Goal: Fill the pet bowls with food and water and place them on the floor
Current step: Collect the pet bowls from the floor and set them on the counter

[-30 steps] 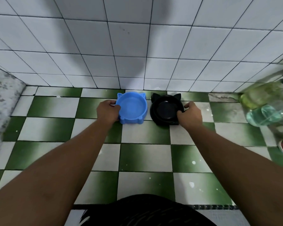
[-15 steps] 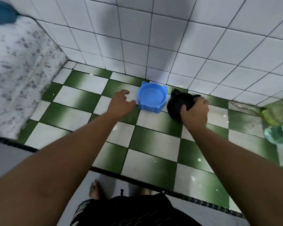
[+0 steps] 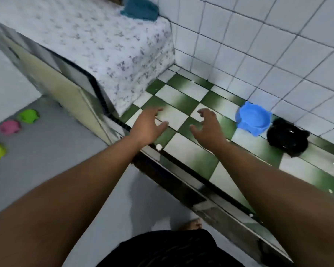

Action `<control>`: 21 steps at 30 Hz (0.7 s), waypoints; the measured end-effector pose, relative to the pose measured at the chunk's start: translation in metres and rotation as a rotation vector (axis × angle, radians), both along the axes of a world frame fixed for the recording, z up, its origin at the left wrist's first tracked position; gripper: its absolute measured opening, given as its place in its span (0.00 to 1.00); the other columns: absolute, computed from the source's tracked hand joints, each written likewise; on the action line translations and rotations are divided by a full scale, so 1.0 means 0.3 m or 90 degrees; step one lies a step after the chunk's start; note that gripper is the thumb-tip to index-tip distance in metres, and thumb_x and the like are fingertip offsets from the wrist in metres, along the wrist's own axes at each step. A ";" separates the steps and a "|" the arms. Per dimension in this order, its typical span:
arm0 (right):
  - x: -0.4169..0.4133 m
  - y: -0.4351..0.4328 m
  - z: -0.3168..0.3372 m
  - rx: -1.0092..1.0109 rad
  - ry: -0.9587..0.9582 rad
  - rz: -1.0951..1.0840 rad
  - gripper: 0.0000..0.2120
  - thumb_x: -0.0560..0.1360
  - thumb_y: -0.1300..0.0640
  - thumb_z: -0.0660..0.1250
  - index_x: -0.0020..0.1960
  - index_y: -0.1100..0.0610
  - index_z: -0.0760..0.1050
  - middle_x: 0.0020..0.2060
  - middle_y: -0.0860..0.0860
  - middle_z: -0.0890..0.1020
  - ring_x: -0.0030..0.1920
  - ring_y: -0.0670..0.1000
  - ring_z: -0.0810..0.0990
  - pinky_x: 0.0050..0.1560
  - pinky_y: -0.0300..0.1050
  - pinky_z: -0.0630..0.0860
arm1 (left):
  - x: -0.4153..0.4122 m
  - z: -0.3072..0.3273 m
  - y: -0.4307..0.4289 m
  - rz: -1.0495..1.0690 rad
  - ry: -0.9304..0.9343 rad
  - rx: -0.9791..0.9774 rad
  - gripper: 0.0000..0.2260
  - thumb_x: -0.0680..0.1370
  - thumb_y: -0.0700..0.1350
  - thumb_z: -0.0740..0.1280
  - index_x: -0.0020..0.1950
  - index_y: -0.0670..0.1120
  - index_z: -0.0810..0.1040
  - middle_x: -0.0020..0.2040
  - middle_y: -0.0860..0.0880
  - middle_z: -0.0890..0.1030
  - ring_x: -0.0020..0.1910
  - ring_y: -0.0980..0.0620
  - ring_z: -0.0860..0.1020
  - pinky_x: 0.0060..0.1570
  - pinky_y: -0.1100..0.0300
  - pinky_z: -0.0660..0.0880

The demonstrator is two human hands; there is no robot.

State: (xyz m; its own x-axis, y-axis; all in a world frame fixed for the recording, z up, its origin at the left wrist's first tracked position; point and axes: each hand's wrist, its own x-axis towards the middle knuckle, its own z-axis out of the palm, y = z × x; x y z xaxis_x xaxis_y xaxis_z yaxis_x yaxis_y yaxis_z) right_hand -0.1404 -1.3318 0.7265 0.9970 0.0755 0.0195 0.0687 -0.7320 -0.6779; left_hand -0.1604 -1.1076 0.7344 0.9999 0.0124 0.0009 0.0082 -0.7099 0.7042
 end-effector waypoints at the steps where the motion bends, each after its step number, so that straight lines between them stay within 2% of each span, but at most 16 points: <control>1: -0.013 0.060 0.009 0.002 0.006 0.015 0.26 0.75 0.55 0.71 0.70 0.58 0.67 0.64 0.56 0.71 0.56 0.53 0.75 0.58 0.46 0.73 | -0.032 0.009 0.063 0.007 0.001 -0.004 0.25 0.79 0.52 0.71 0.75 0.47 0.72 0.68 0.45 0.75 0.62 0.50 0.76 0.56 0.62 0.68; 6: -0.104 0.562 0.040 0.011 -0.021 0.152 0.24 0.76 0.54 0.71 0.69 0.57 0.68 0.64 0.54 0.71 0.53 0.50 0.76 0.51 0.42 0.70 | -0.253 0.055 0.559 0.143 -0.007 -0.006 0.26 0.78 0.50 0.73 0.74 0.46 0.73 0.65 0.43 0.76 0.61 0.47 0.77 0.58 0.62 0.70; 12: -0.146 1.095 0.073 0.037 -0.006 0.294 0.26 0.76 0.52 0.70 0.72 0.55 0.66 0.64 0.53 0.70 0.54 0.48 0.73 0.55 0.43 0.71 | -0.457 0.055 1.036 0.295 -0.001 0.001 0.24 0.77 0.49 0.74 0.71 0.46 0.76 0.62 0.42 0.79 0.58 0.46 0.79 0.59 0.58 0.73; 15: -0.127 1.327 0.063 0.040 0.005 0.355 0.26 0.77 0.51 0.70 0.72 0.54 0.66 0.65 0.52 0.70 0.55 0.47 0.75 0.55 0.46 0.76 | -0.509 0.030 1.227 0.370 -0.008 -0.008 0.24 0.76 0.49 0.75 0.70 0.45 0.76 0.62 0.41 0.79 0.56 0.46 0.79 0.60 0.57 0.74; 18: -0.073 1.552 0.044 0.043 0.003 0.397 0.26 0.76 0.52 0.70 0.72 0.55 0.67 0.65 0.53 0.71 0.54 0.49 0.76 0.53 0.43 0.75 | -0.524 -0.010 1.396 0.431 -0.008 -0.023 0.23 0.76 0.50 0.75 0.70 0.46 0.76 0.60 0.42 0.79 0.54 0.47 0.79 0.61 0.53 0.76; 21: 0.022 1.778 0.024 0.055 0.000 0.430 0.26 0.75 0.54 0.72 0.70 0.57 0.68 0.63 0.55 0.72 0.54 0.52 0.78 0.53 0.42 0.73 | -0.493 -0.037 1.571 0.492 -0.010 -0.040 0.23 0.76 0.50 0.75 0.70 0.46 0.76 0.58 0.43 0.79 0.51 0.50 0.76 0.59 0.55 0.76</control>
State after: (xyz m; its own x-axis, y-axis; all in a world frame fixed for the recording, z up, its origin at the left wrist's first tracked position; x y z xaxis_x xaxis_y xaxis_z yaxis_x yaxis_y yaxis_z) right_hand -0.1339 -0.7983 0.7337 0.7310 0.6802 0.0536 0.4925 -0.4716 -0.7314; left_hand -0.3082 -0.6363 0.7232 0.7076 0.7065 -0.0087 0.4744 -0.4660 0.7469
